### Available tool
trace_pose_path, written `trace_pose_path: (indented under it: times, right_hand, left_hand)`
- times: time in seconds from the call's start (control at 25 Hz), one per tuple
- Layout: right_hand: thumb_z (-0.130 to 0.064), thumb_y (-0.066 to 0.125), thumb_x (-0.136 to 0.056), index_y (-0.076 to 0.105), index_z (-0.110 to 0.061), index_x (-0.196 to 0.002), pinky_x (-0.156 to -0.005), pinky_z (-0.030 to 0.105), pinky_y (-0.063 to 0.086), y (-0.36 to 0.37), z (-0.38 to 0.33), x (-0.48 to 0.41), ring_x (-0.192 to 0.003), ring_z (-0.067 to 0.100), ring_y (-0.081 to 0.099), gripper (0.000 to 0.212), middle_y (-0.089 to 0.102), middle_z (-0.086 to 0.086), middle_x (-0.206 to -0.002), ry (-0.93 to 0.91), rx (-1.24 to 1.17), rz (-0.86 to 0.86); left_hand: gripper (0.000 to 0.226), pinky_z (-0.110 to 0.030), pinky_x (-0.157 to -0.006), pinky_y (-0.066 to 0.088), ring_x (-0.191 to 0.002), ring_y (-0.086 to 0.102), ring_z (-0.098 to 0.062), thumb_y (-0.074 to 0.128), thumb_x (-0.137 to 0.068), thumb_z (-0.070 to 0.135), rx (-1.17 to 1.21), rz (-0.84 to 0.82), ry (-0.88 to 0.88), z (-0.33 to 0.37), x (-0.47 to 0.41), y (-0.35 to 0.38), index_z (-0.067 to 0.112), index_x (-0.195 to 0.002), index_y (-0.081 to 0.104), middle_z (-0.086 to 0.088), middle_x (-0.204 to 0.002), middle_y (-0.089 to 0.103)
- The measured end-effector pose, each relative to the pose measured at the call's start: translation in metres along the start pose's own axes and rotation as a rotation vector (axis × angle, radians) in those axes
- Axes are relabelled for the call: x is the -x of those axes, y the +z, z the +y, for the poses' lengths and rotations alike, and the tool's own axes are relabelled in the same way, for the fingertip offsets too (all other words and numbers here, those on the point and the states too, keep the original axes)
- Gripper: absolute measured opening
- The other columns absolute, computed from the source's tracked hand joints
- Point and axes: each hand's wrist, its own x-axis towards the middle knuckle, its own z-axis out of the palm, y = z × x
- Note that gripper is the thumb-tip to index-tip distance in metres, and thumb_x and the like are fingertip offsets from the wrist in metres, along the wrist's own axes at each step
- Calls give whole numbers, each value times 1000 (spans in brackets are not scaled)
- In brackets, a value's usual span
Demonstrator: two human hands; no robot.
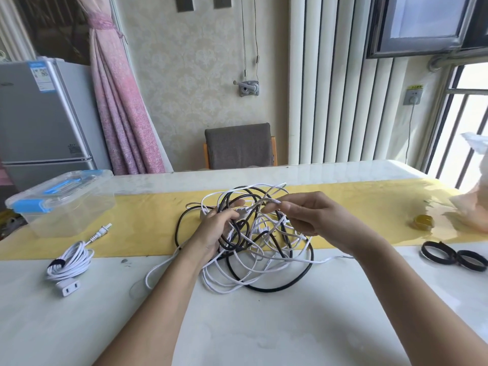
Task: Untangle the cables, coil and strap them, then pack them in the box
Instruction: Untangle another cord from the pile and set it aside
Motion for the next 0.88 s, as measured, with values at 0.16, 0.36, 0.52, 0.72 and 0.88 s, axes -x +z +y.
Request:
trace_pose_path:
  times: [0.16,0.36,0.52,0.72,0.88]
  right_hand:
    - [-17,50,-96,69,-1,-98,-52,18,29,-12,4,-2,-58,11,37,25,56,0,-70,58,14,116]
    - [-31,51,-95,71,-14,-90,-44,14,20,-34,1,4,-46,4,24,27,34,-13,-50,59,-50,514]
    - [-30,49,-98,70,-17,-86,-39,15,18,-70,-6,22,-39,3,21,27,33,-14,-42,20,-123,928]
    - [-28,50,-98,69,-18,-89,-37,13,20,-86,-2,35,-36,3,23,23,34,-14,-42,38,-98,1027]
    - [-29,53,-95,73,-21,-88,-39,13,24,-84,1,32,-41,4,30,23,39,0,-57,103,118,1007]
  left_hand:
    - [27,-30,-67,56,-65,70,-17,46,-82,-17,156,46,48,4,1,1,3,-91,62,-10,-76,72]
    - [27,-27,-76,59,-72,72,-19,40,-85,-17,437,-58,112,16,6,9,-6,-95,62,-14,-82,73]
    - [18,-22,-58,57,-68,71,-16,44,-92,-7,509,89,50,16,2,0,-4,-93,61,-8,-75,74]
    - [41,-14,-69,51,-95,65,-10,42,-81,-20,-25,150,231,9,2,-5,13,-93,63,2,-96,73]
    - [53,-10,-80,48,-107,61,-6,44,-73,-20,-255,-72,301,14,7,-11,9,-116,57,-2,-117,66]
